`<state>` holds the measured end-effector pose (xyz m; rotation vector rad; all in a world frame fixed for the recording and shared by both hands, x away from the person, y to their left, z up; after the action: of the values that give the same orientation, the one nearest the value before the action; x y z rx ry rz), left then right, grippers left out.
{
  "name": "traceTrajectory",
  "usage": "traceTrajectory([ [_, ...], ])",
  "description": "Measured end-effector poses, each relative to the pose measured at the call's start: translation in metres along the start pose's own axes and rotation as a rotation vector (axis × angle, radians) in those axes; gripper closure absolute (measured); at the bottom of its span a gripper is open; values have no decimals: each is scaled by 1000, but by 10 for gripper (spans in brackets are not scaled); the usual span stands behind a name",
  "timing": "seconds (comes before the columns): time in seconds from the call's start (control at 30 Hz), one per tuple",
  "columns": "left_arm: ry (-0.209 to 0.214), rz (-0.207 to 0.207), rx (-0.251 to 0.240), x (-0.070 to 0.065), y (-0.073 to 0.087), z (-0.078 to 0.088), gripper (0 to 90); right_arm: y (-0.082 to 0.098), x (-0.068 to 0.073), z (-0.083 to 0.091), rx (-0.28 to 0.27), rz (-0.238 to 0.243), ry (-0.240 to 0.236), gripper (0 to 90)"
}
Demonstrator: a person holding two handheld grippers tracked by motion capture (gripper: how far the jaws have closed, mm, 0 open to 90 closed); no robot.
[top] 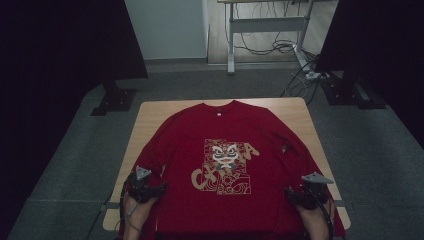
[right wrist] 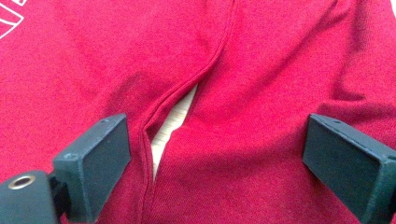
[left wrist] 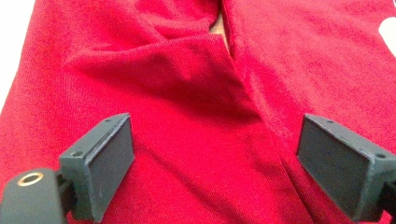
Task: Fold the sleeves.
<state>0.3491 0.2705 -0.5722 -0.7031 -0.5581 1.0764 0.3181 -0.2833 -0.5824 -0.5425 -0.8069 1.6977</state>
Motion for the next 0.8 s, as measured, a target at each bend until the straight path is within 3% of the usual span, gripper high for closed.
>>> traceTrajectory([
  [0.1,1,1,0,0,0,0,114,0,0,0,6,6,-10,39],
  [0.8,3,-6,3,1,-1,2,110,0,1,-1,9,11,-10,35],
])
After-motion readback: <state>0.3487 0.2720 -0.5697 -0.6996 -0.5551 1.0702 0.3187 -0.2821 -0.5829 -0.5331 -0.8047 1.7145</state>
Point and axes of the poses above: each handheld gripper's, and its own axes: z roughly backward along the jaws, y roughly out of its underside, x roughly to its left, the point moved 2 cm from there along -z, roughly forward along the jaws, and after that the axes turned 3 degrees about -z, right-handed, at the moved point
